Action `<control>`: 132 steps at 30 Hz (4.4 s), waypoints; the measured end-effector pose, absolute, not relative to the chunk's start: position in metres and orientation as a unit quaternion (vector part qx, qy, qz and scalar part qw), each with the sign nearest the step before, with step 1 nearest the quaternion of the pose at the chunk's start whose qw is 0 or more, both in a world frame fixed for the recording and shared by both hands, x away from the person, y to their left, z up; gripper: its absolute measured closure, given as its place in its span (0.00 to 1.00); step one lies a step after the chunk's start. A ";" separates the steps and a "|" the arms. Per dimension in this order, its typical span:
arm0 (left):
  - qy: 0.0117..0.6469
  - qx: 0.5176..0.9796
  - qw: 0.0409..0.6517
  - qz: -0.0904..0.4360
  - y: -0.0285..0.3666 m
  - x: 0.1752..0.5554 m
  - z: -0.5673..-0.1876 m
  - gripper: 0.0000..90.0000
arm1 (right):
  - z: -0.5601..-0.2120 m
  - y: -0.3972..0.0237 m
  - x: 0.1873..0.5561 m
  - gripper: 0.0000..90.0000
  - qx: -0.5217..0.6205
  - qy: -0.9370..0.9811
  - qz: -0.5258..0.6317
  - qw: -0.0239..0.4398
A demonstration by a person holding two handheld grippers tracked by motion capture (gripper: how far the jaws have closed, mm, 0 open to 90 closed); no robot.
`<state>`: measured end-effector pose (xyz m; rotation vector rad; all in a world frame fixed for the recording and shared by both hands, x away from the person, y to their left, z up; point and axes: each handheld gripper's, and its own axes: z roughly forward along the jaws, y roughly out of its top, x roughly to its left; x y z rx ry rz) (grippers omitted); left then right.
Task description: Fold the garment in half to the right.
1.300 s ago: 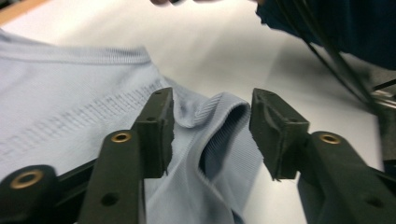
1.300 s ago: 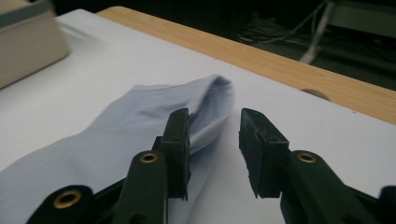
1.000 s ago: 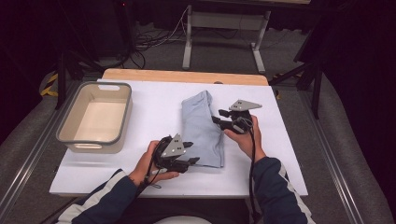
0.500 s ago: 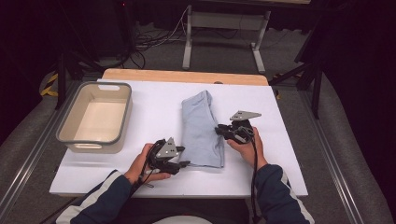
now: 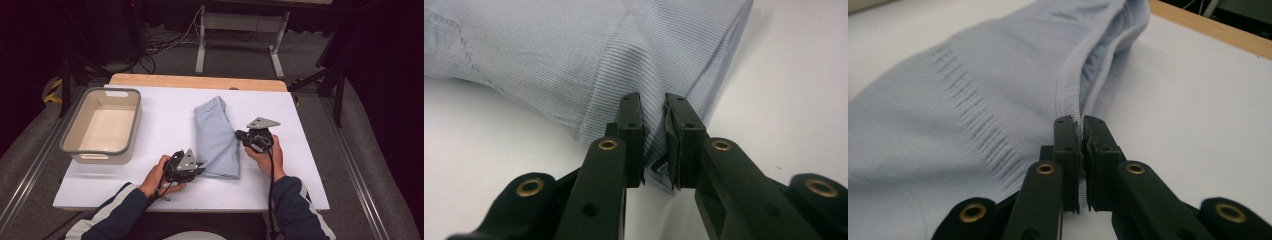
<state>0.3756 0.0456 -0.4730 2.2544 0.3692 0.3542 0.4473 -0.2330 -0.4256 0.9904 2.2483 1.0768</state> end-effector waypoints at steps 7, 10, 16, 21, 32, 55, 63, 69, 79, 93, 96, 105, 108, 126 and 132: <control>0.140 0.897 0.402 0.117 0.052 0.373 -0.468 0.78 | -0.439 -0.233 0.451 0.93 0.367 0.823 0.368 0.228; 0.139 0.896 0.409 0.106 0.059 0.372 -0.466 0.77 | -0.438 -0.236 0.450 0.92 0.369 0.822 0.369 0.229; 0.131 0.882 0.442 0.095 0.073 0.369 -0.448 0.87 | -0.427 -0.242 0.443 0.92 0.371 0.805 0.401 0.232; 0.147 0.866 0.464 0.114 0.073 0.381 -0.439 0.99 | -0.410 -0.247 0.431 1.00 0.356 0.788 0.441 0.240; 0.153 0.868 0.457 0.116 0.035 0.411 -0.451 0.99 | -0.423 -0.223 0.426 1.00 0.296 0.827 0.420 0.227; 0.161 0.871 0.449 0.118 0.032 0.415 -0.461 0.99 | -0.445 -0.215 0.422 1.00 0.274 0.857 0.378 0.218; 0.176 0.849 0.475 0.154 0.035 0.445 -0.436 0.99 | -0.434 -0.212 0.403 1.00 0.251 0.852 0.401 0.222; 0.192 0.846 0.471 0.159 0.030 0.470 -0.440 0.99 | -0.436 -0.207 0.396 1.00 0.230 0.861 0.401 0.212; 0.206 0.871 0.426 0.133 0.022 0.485 -0.462 0.99 | -0.459 -0.207 0.390 1.00 0.222 0.882 0.364 0.198; 0.230 0.839 0.464 0.170 0.040 0.492 -0.446 0.99 | -0.450 -0.221 0.383 1.00 0.244 0.860 0.391 0.218; 0.232 0.844 0.454 0.165 0.040 0.498 -0.451 0.98 | -0.448 -0.224 0.388 1.00 0.251 0.854 0.392 0.232; 0.244 0.865 0.403 0.173 0.030 0.504 -0.471 0.99 | -0.461 -0.226 0.403 1.00 0.268 0.865 0.359 0.226; 0.253 0.865 0.398 0.169 0.031 0.507 -0.477 0.99 | -0.462 -0.227 0.402 1.00 0.269 0.866 0.355 0.227; 0.208 0.847 0.449 0.192 0.043 0.473 -0.443 0.97 | -0.446 -0.233 0.398 0.99 0.278 0.842 0.385 0.255; 0.210 0.858 0.427 0.196 0.036 0.469 -0.461 0.99 | -0.441 -0.235 0.420 0.99 0.299 0.826 0.394 0.270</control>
